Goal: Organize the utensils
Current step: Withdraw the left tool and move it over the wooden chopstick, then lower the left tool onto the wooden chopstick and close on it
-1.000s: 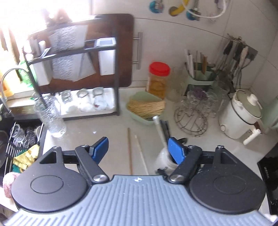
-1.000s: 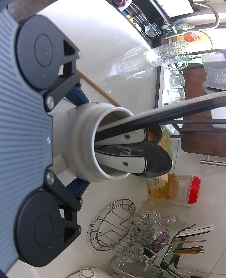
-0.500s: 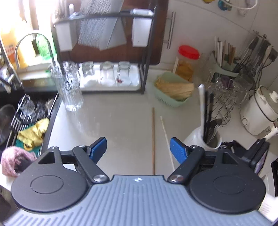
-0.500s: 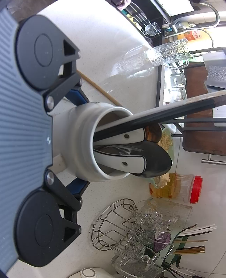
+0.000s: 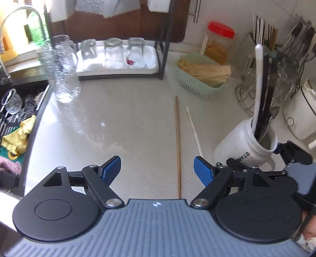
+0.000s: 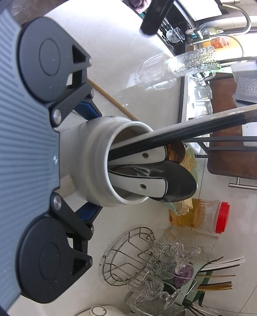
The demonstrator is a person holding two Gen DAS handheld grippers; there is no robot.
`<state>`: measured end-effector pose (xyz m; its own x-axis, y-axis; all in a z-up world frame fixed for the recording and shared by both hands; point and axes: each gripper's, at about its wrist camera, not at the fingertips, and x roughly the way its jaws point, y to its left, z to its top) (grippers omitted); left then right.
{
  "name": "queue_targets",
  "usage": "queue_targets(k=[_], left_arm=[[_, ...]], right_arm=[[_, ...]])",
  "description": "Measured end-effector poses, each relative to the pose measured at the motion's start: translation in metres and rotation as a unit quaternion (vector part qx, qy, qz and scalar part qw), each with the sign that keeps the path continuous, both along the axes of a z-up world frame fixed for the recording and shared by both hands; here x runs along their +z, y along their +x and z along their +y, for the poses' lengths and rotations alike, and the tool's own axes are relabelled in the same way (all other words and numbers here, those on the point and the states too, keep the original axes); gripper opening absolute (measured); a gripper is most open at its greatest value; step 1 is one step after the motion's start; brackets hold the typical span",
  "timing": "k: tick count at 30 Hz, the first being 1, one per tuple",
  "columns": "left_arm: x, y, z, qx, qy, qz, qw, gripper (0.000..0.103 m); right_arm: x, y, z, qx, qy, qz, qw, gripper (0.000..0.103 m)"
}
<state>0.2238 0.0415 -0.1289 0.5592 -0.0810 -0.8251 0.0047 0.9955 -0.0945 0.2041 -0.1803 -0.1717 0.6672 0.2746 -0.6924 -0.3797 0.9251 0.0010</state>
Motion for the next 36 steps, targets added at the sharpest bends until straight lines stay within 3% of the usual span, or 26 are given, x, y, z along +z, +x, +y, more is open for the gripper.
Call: queue_targets(k=[8,13,20,25,36], left_arm=[[-0.037,0.049,-0.003,-0.016,-0.015,-0.002,0.9998,0.082],[-0.053,0.075,-0.009,-0.035,-0.016,0.003,0.9993,0.065],[-0.073,0.110,-0.019,-0.062,-0.030,0.005,0.9976,0.053],[-0.086,0.134,-0.031,-0.078,-0.016,-0.002,0.9969,0.043],[-0.097,0.166,-0.044,-0.096,0.011,-0.008,0.9953,0.041]], right_arm=[[-0.001,-0.001,0.001,0.002,-0.005,-0.003,1.000,0.091],[0.001,0.001,0.003,-0.005,-0.006,0.006,1.000,0.090],[0.002,-0.002,0.004,-0.020,-0.007,0.012,1.000,0.091],[0.001,-0.007,0.005,-0.032,-0.003,0.008,0.999,0.091],[0.003,-0.005,0.007,-0.046,-0.003,0.017,0.999,0.090]])
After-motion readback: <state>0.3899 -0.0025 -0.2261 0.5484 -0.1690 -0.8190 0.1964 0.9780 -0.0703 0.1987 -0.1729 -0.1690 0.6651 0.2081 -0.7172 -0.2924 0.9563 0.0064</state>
